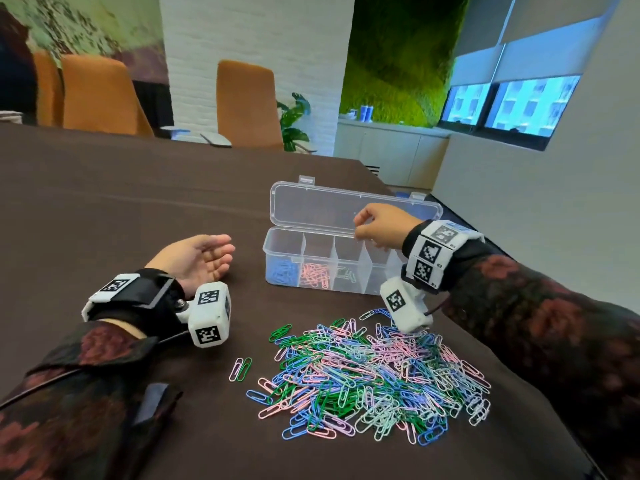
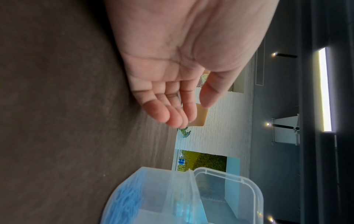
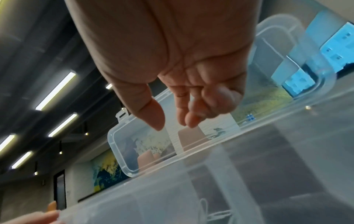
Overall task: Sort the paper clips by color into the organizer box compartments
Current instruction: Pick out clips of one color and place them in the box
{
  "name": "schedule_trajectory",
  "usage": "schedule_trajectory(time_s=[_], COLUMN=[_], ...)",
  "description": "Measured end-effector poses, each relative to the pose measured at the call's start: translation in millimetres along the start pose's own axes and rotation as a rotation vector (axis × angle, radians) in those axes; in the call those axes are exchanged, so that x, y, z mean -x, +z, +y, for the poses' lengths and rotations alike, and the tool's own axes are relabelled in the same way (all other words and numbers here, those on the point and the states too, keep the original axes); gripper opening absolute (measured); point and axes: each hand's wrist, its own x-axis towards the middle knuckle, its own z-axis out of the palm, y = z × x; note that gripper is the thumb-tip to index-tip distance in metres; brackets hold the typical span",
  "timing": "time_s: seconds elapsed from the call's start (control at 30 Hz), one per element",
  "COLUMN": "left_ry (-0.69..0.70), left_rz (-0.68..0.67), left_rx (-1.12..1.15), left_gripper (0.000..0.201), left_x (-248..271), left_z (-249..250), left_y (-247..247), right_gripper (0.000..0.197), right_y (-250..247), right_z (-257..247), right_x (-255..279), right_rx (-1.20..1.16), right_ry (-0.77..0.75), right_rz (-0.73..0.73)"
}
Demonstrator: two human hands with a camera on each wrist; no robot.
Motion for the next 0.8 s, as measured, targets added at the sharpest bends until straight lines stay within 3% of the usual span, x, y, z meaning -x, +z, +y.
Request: schedule_trajectory(time_s=[0.13, 0.23, 0.3, 0.33, 0.43, 0.5, 0.6, 0.8], left_ry=[-0.001, 0.008, 0.015, 0.017, 0.023, 0.025, 0.029, 0.027], left_rz=[0.004, 0.011, 0.011, 0.009, 0.006, 0.006, 0.007, 0.001], left_rx=[-0.004, -0.003, 0.000, 0.000, -0.011, -0.014, -0.011, 0.004], left_gripper=[0.019, 0.020, 0.020, 0.019, 0.020, 0.020, 0.020, 0.020], left_x=[1, 1, 2, 2, 1, 1, -1, -5], left_z=[1, 0, 0, -1, -1, -2, -2, -4], left_y=[1, 1, 1, 1, 2, 2, 2, 0], right_gripper=[0.010, 0.008, 0.006, 0.006, 0.006, 0.016, 0.028, 0.013], right_y=[8, 12, 16, 19, 38, 57, 78, 95], right_z=[-9, -8, -11, -15, -34, -43, -53, -61], right_x=[-5, 1, 15, 24, 51, 57, 52, 40], right_rx=[-0.235, -0.178, -0.086, -0.037, 0.136, 0.235, 0.383, 0.488], right_ry=[0.026, -0.027, -0.144, -0.219, -0.412, -0.474, -0.502, -0.469], right_rz=[-0.049, 0.032, 0.084, 0.048, -0.291, -0.459, -0.554, -0.628])
